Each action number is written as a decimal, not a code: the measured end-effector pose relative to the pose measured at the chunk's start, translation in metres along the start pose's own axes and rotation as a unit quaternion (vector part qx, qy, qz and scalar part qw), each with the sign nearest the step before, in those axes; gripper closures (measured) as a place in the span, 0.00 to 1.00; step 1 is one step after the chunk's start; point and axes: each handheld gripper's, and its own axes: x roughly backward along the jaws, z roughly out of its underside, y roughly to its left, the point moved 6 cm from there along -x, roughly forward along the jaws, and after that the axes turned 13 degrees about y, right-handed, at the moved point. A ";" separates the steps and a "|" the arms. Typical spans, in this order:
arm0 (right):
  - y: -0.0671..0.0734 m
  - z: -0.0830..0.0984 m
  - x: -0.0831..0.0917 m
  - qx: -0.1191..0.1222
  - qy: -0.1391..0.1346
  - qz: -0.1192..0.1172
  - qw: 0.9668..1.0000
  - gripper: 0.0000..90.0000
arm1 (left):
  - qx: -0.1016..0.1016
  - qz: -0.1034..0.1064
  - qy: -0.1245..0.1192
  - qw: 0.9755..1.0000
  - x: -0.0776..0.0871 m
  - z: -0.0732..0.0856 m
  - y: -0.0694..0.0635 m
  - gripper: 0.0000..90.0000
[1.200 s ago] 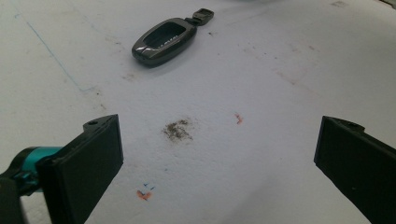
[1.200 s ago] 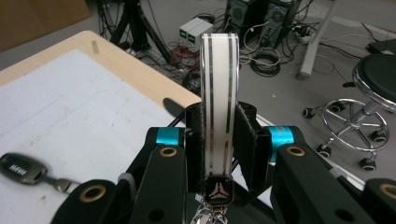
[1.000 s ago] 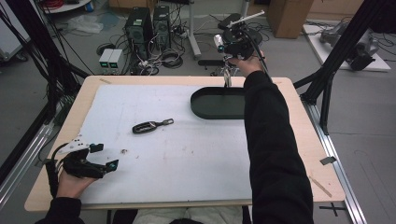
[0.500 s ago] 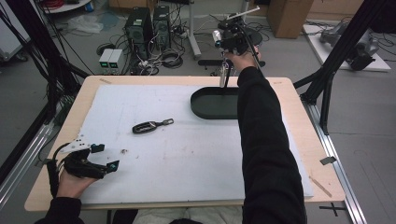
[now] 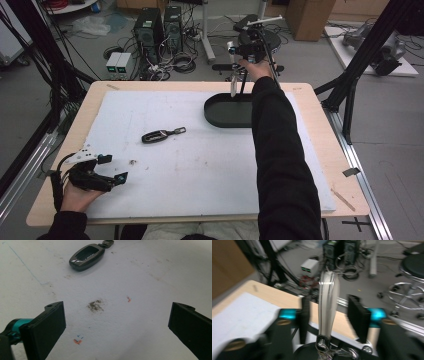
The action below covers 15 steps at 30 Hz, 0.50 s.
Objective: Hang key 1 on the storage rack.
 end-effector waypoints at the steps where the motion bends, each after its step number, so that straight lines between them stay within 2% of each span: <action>1: 0.001 0.001 0.001 0.002 -0.004 -0.014 1.000 0.42 | 0.000 0.000 0.000 1.000 0.000 0.000 0.000 0.02; 3: 0.004 0.006 0.004 0.004 -0.004 -0.054 0.999 0.16 | 0.000 0.000 0.000 1.000 0.000 0.000 0.000 0.02; 5: 0.005 0.011 0.005 0.015 -0.008 -0.046 0.999 0.00 | 0.001 0.000 0.000 1.000 0.000 0.000 0.000 0.02; 7: 0.005 0.018 0.005 0.033 -0.013 -0.028 0.999 0.01 | 0.001 0.000 0.000 1.000 0.000 0.000 0.000 0.02; 10: 0.006 0.025 0.004 0.048 0.007 -0.010 0.999 0.01 | 0.001 -0.001 0.001 1.000 0.000 0.000 -0.001 0.02; 11: 0.008 0.027 0.005 0.057 0.006 -0.008 0.998 0.01 | 0.001 -0.001 0.000 1.000 0.000 0.000 -0.001 0.02; 15: 0.013 0.034 0.013 0.066 -0.011 -0.034 0.997 0.01 | 0.003 -0.002 -0.001 1.000 0.001 0.000 -0.001 0.02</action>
